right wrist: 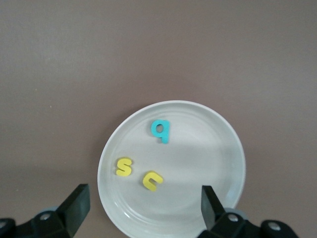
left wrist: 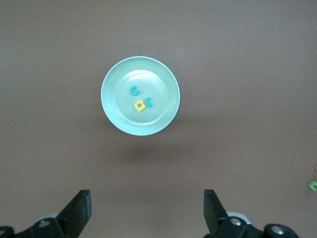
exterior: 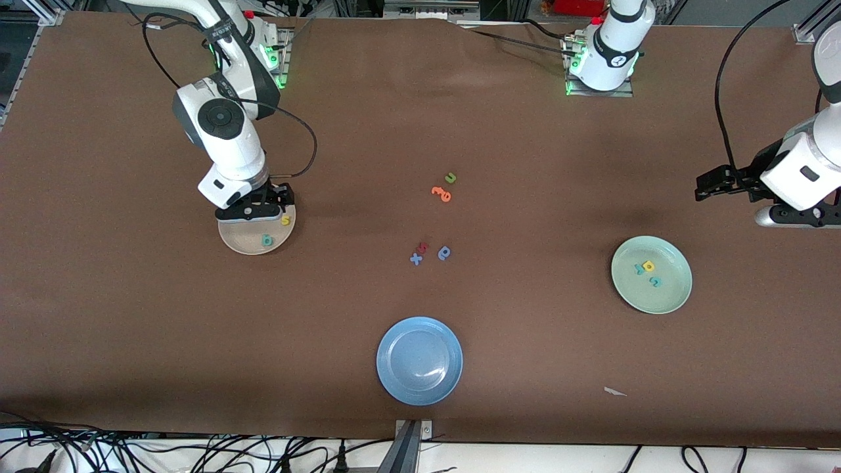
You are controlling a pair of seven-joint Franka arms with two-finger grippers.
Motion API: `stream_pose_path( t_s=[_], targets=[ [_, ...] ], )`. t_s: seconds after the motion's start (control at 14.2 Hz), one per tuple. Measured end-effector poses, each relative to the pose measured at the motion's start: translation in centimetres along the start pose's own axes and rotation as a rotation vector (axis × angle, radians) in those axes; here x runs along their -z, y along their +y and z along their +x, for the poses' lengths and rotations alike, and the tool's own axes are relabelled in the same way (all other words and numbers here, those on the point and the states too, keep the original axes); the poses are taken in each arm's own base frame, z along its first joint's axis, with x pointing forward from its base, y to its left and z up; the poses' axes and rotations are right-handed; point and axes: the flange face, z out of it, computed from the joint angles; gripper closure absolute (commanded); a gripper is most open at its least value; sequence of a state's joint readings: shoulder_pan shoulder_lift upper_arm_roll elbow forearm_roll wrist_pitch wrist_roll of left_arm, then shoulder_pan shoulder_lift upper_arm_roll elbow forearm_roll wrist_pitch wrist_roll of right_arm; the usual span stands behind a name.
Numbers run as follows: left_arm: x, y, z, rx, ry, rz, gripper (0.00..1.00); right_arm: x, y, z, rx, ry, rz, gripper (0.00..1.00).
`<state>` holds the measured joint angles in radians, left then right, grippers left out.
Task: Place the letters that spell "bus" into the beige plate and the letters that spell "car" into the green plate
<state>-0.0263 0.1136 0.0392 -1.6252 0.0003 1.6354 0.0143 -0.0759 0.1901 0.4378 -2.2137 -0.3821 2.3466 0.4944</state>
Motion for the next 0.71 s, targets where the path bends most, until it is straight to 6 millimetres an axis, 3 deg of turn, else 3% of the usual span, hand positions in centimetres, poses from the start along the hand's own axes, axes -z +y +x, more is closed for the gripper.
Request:
stream_pose_path(
  t_s=[0.28,0.71],
  targets=[
    [0.0,0.0,0.0,0.0,0.0,0.0,0.0,7.1,2.1,4.0,0.001,-0.07,0.059,0.01],
    [0.0,0.0,0.0,0.001,-0.001,0.0,0.0,13.9,10.7,7.1,0.003,-0.143,0.119,0.01]
  ],
)
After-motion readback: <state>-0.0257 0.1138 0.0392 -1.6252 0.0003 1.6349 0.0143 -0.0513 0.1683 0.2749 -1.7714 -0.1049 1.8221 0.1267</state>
